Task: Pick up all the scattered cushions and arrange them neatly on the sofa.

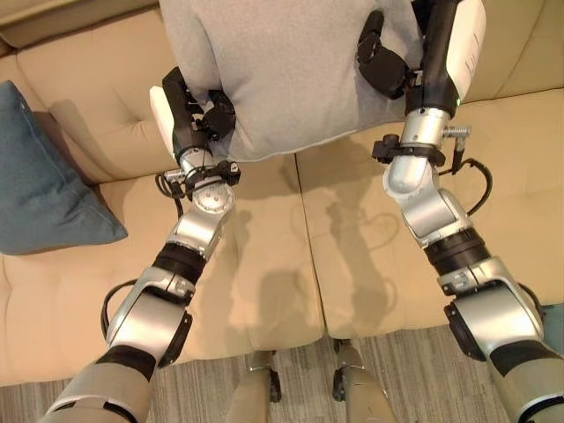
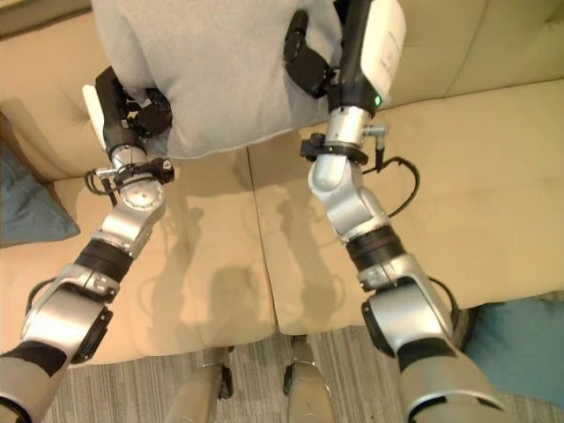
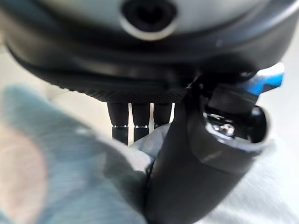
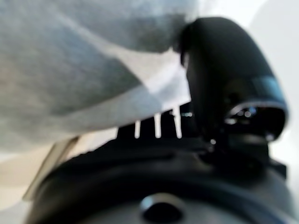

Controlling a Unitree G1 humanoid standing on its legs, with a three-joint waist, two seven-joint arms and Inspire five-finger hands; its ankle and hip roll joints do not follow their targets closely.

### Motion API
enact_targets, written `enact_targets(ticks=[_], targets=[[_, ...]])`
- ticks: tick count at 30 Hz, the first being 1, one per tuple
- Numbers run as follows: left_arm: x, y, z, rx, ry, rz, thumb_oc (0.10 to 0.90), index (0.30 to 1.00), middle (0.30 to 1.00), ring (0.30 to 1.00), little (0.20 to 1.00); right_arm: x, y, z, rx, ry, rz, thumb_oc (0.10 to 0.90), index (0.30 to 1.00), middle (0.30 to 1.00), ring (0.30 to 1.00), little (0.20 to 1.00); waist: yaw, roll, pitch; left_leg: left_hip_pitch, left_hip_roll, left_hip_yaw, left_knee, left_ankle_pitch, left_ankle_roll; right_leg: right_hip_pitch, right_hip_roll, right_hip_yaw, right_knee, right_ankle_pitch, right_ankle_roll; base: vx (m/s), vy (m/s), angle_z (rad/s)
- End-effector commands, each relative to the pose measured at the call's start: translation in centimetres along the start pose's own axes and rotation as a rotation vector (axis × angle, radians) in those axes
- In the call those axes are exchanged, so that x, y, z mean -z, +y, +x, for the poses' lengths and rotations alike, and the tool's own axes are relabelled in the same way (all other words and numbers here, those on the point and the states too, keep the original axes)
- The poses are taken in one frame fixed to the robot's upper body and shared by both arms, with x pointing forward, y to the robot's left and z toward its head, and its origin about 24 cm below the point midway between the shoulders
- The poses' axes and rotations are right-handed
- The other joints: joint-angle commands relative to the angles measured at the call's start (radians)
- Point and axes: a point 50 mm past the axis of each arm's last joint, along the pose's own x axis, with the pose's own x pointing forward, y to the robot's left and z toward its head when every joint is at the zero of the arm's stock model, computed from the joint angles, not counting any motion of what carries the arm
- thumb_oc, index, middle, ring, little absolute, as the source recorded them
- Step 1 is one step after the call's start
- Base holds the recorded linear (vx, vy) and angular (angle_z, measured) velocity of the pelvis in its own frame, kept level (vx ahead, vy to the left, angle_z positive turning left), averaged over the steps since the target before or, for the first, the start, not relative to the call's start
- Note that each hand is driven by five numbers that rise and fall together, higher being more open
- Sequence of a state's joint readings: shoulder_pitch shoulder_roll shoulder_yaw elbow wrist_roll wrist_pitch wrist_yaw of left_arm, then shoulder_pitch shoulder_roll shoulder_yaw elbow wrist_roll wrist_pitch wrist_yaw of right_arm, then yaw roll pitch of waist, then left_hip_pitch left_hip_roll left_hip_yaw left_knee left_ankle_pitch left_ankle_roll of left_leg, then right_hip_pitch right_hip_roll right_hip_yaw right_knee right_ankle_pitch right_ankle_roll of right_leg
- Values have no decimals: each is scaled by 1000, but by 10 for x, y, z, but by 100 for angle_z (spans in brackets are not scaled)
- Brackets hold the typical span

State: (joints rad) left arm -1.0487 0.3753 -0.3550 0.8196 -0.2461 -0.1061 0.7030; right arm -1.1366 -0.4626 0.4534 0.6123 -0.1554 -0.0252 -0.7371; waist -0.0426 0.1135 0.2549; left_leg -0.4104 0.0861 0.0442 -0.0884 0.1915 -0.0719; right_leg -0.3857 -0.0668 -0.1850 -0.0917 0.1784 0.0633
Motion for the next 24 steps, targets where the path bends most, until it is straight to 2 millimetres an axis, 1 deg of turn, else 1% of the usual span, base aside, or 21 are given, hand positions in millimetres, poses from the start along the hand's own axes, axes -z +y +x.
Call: enact_targets(ticks=[1, 2, 3, 4, 5, 7, 8, 10, 12, 13, 14, 15, 17, 18, 19, 20, 22, 23, 24], targets=[[-103, -1, 30, 57, -360, -13, 800, 900, 900, 900, 900, -74, 18, 24, -93, -208, 126, 800, 900, 900, 900, 900, 20, -87, -77, 7, -61, -15, 1, -88, -18, -5, -8, 44, 4, -94, 60, 0, 0, 0], [-104, -1, 30, 56, -361, -14, 800, 900, 900, 900, 900, -75, 18, 24, -93, -209, 126, 800, 900, 900, 900, 900, 20, -87, -76, 7, -61, -15, 1, -88, -18, -5, -8, 43, 4, -94, 60, 0, 0, 0], [-100, 0, 32, 61, -328, -41, 800, 900, 900, 900, 900, -69, 24, 23, -157, -193, 73, 800, 900, 900, 900, 900, 25, -89, -65, 7, -62, -16, 1, -84, -19, -4, -6, 38, 4, -94, 59, 0, 0, 0], [-100, 0, 32, 61, -328, -41, 800, 900, 900, 900, 900, -69, 24, 23, -157, -193, 73, 800, 900, 900, 900, 900, 24, -89, -65, 7, -62, -17, 1, -84, -19, -4, -6, 38, 4, -94, 59, 0, 0, 0], [-97, 1, 32, 67, -317, -39, 800, 900, 900, 900, 900, -65, 27, 22, -182, -172, 66, 800, 900, 900, 900, 900, 26, -90, -62, 7, -63, -18, 1, -83, -19, -4, -6, 36, 4, -94, 59, 0, 0, 0], [-86, 4, 32, 86, -293, 0, 800, 900, 900, 900, 900, -55, 32, 15, -240, -145, 42, 800, 900, 900, 900, 900, 31, -93, -53, 8, -63, -21, 1, -82, -20, -2, -6, 32, 4, -95, 57, 0, 0, 0], [-86, 4, 32, 86, -292, 0, 800, 900, 900, 900, 900, -55, 33, 15, -241, -145, 42, 800, 900, 900, 900, 900, 31, -92, -53, 8, -63, -21, 1, -82, -20, -2, -6, 32, 4, -95, 57, -2, -2, 4], [-78, 3, 30, 101, -279, 20, 800, 900, 900, 900, 900, -50, 36, 10, -275, -141, 19, 800, 900, 900, 900, 900, 33, -94, -46, 7, -63, -22, 1, -80, -21, -2, -6, 30, 4, -94, 56, -16, 0, 4], [-60, 0, 24, 136, -228, 8, 800, 900, 900, 900, 900, -39, 40, 3, -312, -109, 13, 800, 900, 900, 900, 900, 34, -97, -35, 0, -63, -22, 1, -73, -22, -6, -7, 28, 4, -89, 55, -22, 9, 7], [-59, 0, 24, 137, -227, 8, 800, 900, 900, 900, 900, -39, 40, 2, -314, -108, 13, 800, 900, 900, 900, 900, 35, -96, -35, 4, -62, -21, 1, -77, -23, -3, -6, 28, 4, -92, 55, -17, 4, 7], [-46, -4, 18, 150, -168, -45, 800, 900, 900, 900, 900, -31, 43, -2, -327, -70, 16, 800, 900, 900, 900, 900, 35, -97, -27, 2, -62, -22, 1, -74, -24, -5, -7, 26, 4, -90, 54, -12, 2, 5], [-46, -4, 18, 150, -168, -45, 800, 900, 900, 900, 900, -31, 43, -2, -327, -70, 16, 800, 900, 900, 900, 900, 35, -97, -28, 1, -62, -22, 1, -74, -24, -5, -7, 26, 4, -90, 54, -34, 6, 5], [-30, -8, 11, 160, -94, -113, 800, 900, 900, 900, 900, -21, 46, -7, -345, -21, 21, 800, 900, 900, 900, 900, 35, -98, -22, -3, -63, -23, 1, -71, -25, -9, -7, 25, 4, -87, 53, -26, 6, 3], [-25, -9, 9, 170, -78, -121, 800, 900, 900, 900, 900, -16, 46, -9, -350, 2, 15, 800, 900, 900, 900, 900, 34, -98, -17, -6, -63, -23, 1, -70, -26, -11, -7, 25, 4, -85, 53, -45, 9, 0], [-13, -10, 6, 193, -44, -82, 800, 900, 900, 900, 900, -2, 45, -11, -357, 59, 7, 800, 900, 900, 900, 900, 33, -99, -11, -11, -63, -22, 1, -67, -27, -15, -7, 25, 4, -83, 52, -36, 4, 1], [-13, -10, 6, 193, -44, -82, 800, 900, 900, 900, 900, -2, 45, -11, -357, 59, 7, 800, 900, 900, 900, 900, 33, -99, -12, -11, -63, -22, 1, -66, -27, -16, -7, 25, 4, -83, 52, -43, 6, 1], [1, -4, 5, 182, -2, -48, 800, 900, 900, 900, 900, 18, 42, -15, -369, 140, -12, 800, 900, 900, 900, 900, 30, -103, -2, -19, -63, -21, 1, -63, -27, -24, -6, 25, 4, -79, 52, -34, 5, 4], [1, -4, 5, 182, -2, -48, 800, 900, 900, 900, 900, 18, 42, -15, -369, 140, -12, 800, 900, 900, 900, 900, 30, -103, -2, -20, -63, -21, 1, -63, -27, -25, -6, 25, 4, -79, 52, -30, -4, 5], [11, 1, 3, 165, 22, -41, 800, 900, 900, 900, 900, 31, 41, -23, -378, 189, -13, 800, 900, 900, 900, 900, 28, -105, 4, -23, -62, -20, 1, -61, -28, -29, -5, 25, 4, -76, 53, -13, -8, 4]])
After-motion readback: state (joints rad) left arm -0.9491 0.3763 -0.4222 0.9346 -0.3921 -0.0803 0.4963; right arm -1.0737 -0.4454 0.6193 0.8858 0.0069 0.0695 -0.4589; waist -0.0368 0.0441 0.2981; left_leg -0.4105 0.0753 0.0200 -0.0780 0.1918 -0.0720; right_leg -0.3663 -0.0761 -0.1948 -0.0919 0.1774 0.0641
